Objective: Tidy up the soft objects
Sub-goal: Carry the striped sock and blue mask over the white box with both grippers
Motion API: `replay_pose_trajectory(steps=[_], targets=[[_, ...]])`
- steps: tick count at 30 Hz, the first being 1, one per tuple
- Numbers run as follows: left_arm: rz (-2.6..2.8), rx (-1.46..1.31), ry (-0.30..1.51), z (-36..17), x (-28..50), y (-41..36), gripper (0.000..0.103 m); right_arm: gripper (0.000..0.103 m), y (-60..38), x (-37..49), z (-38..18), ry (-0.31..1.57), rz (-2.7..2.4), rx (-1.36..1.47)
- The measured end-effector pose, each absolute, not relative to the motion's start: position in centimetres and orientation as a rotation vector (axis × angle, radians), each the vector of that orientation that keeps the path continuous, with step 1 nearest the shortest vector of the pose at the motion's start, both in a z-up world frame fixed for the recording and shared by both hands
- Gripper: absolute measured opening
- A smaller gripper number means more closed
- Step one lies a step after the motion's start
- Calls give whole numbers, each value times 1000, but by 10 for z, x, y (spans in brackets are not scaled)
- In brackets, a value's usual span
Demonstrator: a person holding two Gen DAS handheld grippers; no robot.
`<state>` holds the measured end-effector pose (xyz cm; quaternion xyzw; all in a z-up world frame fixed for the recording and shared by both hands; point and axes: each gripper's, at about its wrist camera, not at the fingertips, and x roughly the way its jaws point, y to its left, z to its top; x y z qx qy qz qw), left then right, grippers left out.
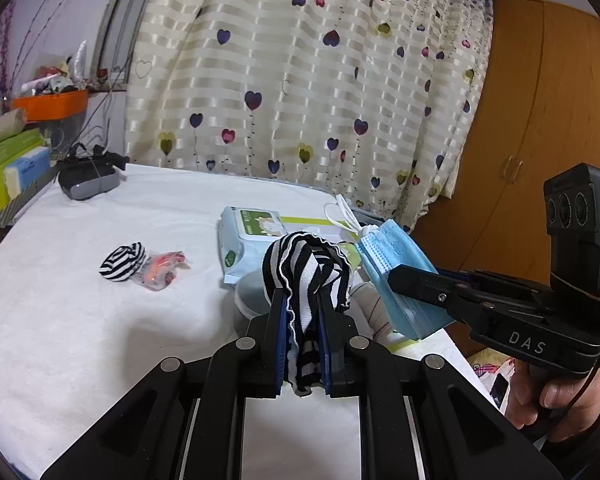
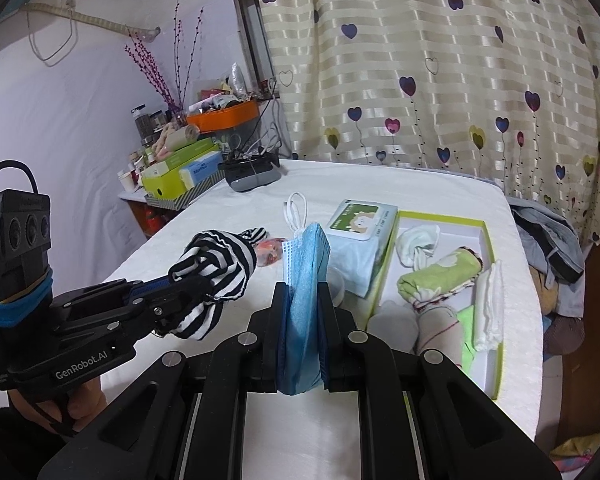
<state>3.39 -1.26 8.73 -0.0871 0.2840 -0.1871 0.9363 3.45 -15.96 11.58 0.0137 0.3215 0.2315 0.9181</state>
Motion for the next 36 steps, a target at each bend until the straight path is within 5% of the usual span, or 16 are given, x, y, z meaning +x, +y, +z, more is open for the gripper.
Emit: replay_pose_trajectory(steps=[36], targets=[[-472,-129,618,80,82,-71,12,13,-255,72,95,697,266,143]])
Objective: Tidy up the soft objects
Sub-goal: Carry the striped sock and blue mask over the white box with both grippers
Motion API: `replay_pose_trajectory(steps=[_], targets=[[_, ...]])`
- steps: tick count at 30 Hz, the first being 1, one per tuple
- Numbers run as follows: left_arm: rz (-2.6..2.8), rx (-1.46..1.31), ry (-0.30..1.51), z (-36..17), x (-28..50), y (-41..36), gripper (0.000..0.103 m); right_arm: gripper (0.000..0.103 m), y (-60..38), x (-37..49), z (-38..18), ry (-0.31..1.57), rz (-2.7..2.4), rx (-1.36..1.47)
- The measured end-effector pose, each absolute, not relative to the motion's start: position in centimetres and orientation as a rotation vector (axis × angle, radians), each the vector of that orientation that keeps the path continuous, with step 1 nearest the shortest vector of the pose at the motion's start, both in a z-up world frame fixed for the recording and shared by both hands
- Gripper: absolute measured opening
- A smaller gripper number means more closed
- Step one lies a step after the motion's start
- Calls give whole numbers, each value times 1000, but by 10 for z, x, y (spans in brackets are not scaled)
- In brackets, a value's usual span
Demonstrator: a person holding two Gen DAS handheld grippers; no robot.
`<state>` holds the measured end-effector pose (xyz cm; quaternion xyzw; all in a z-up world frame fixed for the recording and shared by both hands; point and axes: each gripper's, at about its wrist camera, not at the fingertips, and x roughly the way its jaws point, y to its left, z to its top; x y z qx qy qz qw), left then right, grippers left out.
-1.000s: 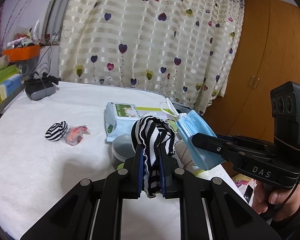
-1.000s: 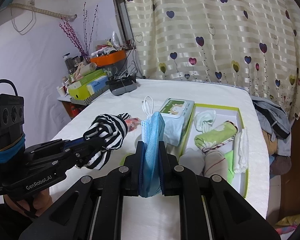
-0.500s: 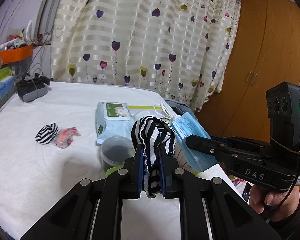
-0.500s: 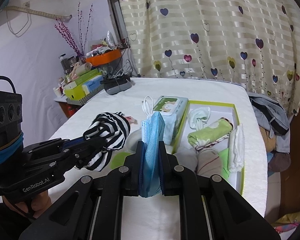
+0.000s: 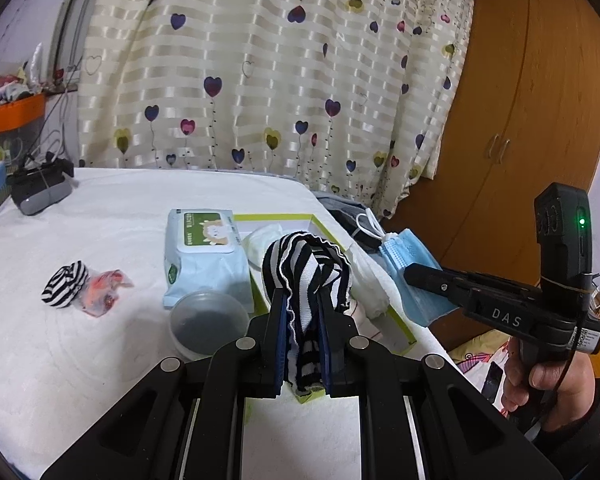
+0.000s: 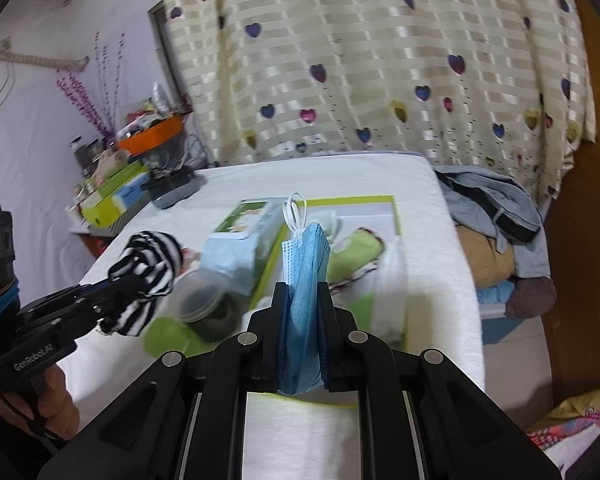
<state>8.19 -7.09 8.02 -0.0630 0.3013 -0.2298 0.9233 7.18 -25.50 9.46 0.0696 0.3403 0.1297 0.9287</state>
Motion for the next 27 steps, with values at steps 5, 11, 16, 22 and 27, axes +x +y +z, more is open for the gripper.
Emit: replay_pose_trajectory(steps=[5,11,16,22,27], targets=[[-470,-129,623,78,85,-73,12,13,-266,83,85,717,240,155],[-464,-130,637,73,93,-75,12,13,-270,95,68,755,232,148],[-471,-126,646,69,95,-77,12,13,-275,101,43,826,206,148],[-475,-122,660,65,98,-80,12,13,-276,105,20,895,207,138],[-476,-119,660,65,98,-82,12,17,-272,101,24,890,212,96]])
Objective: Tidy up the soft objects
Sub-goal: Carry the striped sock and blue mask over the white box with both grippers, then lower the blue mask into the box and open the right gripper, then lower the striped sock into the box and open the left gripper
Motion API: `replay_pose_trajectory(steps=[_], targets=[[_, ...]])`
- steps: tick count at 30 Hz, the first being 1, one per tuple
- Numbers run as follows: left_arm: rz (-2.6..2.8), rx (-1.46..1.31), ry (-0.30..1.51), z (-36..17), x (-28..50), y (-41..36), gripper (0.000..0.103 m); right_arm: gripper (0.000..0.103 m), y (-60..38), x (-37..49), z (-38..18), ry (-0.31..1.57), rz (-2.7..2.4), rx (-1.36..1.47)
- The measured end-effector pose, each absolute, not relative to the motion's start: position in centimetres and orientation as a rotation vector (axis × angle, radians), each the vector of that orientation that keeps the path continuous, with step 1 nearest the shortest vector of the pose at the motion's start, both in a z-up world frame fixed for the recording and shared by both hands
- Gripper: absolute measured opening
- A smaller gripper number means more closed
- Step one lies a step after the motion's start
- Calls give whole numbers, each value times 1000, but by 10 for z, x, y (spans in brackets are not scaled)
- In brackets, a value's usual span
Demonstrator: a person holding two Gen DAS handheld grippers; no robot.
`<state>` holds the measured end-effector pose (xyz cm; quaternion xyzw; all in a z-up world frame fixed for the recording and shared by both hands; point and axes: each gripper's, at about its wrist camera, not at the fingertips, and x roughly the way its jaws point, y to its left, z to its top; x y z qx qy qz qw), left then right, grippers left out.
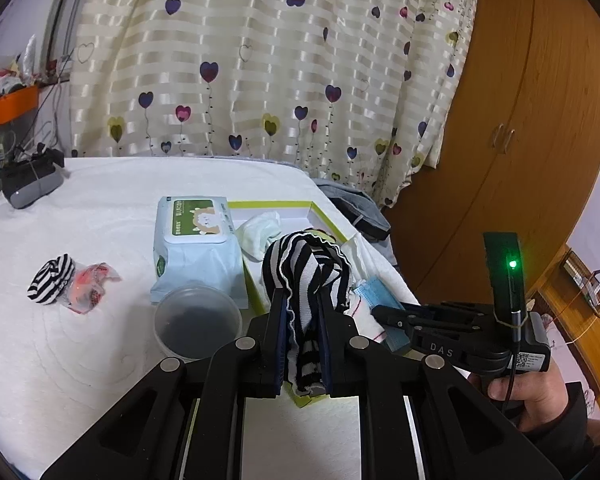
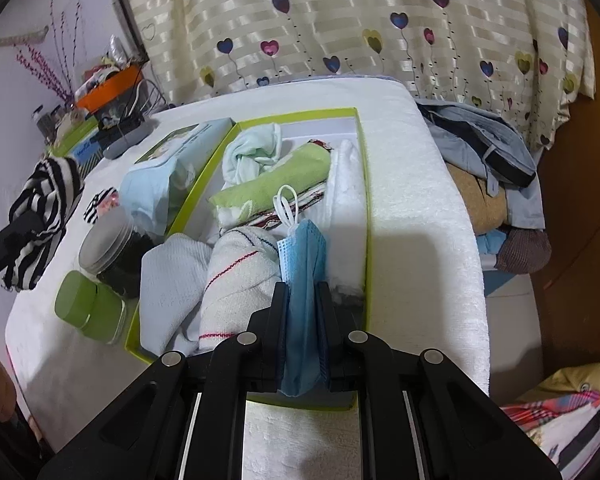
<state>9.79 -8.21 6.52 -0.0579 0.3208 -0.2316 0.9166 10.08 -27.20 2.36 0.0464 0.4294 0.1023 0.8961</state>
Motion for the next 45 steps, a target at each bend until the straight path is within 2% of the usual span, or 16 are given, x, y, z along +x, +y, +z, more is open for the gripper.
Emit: replay_pose_trajectory(steps=[2,4,5,14,34,39,41,45], targets=[[-479,-115,659,65,98,-84,12,26,-272,96,29,863,218,95],[-480,-111,659,66,98,-86,12,45,-272,91,34,836,229,99],[-481,-110,659,66,98,-87,12,48,-272,89,37,827,235,100],[-470,-88,687,61,108,-98,12,48,-278,80,48,788,240,126],[-497,37,781,35,175,-177,13,48,-312,88,44,766,251,209],[-504,9,801,28,186,-179,32,48,-315,90,43,768,247,211],[-503,-5,802,28,186,-175,35,48,-316,90,45,764,245,210],[-490,-18,788,36,177,-168,35,48,-316,88,48,755,240,212]])
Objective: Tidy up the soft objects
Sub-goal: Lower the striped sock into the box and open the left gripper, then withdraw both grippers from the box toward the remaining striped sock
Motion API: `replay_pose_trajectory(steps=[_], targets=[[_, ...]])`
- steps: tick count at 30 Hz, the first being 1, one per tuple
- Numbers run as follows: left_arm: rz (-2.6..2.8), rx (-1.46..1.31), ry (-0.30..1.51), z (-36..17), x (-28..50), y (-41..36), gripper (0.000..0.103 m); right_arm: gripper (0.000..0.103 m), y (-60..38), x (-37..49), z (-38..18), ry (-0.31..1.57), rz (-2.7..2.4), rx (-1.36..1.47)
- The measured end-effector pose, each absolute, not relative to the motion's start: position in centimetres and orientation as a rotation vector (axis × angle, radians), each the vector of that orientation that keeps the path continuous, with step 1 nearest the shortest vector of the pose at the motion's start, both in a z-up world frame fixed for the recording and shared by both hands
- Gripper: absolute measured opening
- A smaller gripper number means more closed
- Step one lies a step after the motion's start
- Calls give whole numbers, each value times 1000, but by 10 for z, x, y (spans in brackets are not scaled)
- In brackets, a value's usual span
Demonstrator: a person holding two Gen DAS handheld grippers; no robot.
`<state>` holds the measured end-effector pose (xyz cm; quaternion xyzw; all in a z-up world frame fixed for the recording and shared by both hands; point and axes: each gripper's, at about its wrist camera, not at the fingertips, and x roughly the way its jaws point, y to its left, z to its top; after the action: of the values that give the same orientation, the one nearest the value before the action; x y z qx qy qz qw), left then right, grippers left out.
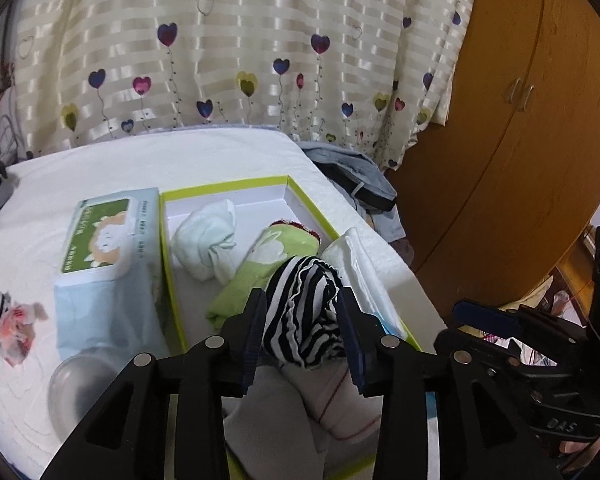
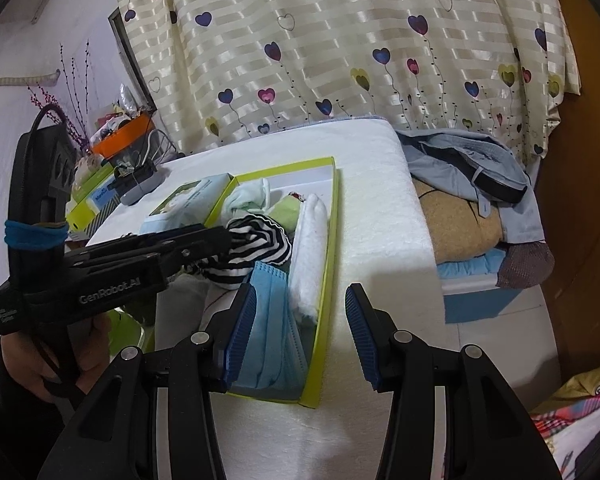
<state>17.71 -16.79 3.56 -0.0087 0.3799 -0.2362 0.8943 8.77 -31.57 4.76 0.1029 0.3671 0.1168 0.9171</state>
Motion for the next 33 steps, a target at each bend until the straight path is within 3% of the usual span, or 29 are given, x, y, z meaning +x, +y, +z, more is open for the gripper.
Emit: replay_pose_trajectory(steps=[15,33], targets=[[-460,-50,679,74,112,-133,35,48,-285,59,76,705,270,176],[-410,-120,641,77,66,-64,35,48,-217,36,94,690,304,62]])
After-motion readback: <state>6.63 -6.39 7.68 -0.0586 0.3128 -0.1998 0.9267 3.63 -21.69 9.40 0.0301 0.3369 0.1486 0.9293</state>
